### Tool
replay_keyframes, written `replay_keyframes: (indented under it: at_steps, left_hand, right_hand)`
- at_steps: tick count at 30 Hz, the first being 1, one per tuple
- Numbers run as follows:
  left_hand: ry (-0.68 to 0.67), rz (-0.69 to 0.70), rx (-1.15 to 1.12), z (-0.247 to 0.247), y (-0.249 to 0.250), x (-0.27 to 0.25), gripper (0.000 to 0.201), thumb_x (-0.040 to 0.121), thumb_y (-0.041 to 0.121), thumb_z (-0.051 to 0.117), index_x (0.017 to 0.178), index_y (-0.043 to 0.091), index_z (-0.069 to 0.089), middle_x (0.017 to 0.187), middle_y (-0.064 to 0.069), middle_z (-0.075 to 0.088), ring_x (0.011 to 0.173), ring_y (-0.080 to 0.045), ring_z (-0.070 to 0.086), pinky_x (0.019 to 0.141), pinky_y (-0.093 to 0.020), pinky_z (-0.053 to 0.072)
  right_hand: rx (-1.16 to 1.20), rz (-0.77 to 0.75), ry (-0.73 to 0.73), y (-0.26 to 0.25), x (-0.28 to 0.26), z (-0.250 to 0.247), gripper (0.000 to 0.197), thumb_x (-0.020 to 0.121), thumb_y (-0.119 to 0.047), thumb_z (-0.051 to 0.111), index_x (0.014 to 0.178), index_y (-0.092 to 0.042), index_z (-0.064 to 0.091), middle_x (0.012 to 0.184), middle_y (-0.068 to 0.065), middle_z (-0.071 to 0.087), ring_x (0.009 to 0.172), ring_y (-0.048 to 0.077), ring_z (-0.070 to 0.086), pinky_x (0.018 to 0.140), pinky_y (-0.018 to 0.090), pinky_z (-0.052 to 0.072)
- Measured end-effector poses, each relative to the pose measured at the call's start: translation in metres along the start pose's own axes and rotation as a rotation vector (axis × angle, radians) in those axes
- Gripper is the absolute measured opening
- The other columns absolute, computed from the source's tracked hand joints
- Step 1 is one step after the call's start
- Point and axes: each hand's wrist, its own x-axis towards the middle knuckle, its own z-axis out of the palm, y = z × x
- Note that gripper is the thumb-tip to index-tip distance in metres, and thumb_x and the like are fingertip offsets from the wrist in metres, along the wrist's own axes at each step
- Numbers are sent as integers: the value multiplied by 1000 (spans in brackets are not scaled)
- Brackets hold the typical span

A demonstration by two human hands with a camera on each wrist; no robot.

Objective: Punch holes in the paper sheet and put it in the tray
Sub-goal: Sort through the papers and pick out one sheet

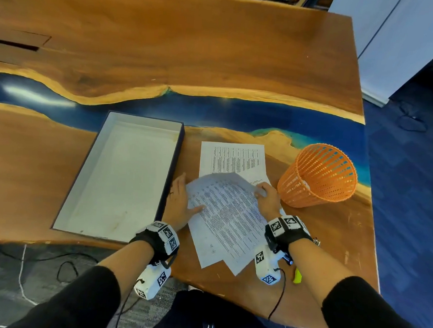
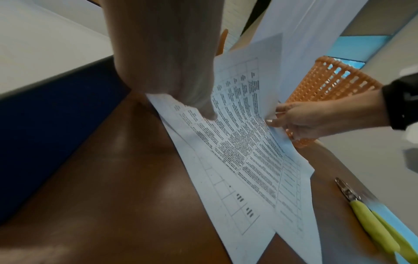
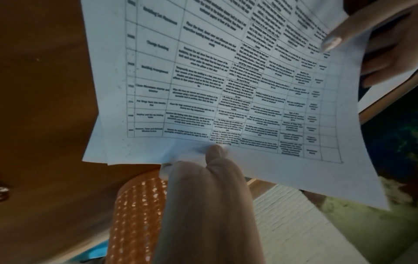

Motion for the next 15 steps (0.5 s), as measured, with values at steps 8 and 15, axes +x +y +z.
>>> replay_keyframes:
  at_steps: [8, 15]
  left_hand:
    - [127, -235, -602, -8, 19, 8, 78, 77, 22, 78, 140, 10, 33, 119, -6, 57, 99, -20, 63, 82, -31, 55]
    - [17, -66, -497, -10, 21, 16, 40, 84, 3, 67, 121, 3, 51, 113, -5, 60, 93, -9, 60, 88, -38, 54]
  right_hand:
    - [294, 169, 72, -2, 7, -3, 23, 88, 2, 55, 111, 3, 58, 113, 23, 62, 105, 33, 58, 91, 41, 48]
    - [113, 46, 11, -30, 4, 9, 29, 89, 10, 40, 112, 6, 56, 114, 20, 61, 103, 27, 56, 94, 41, 46]
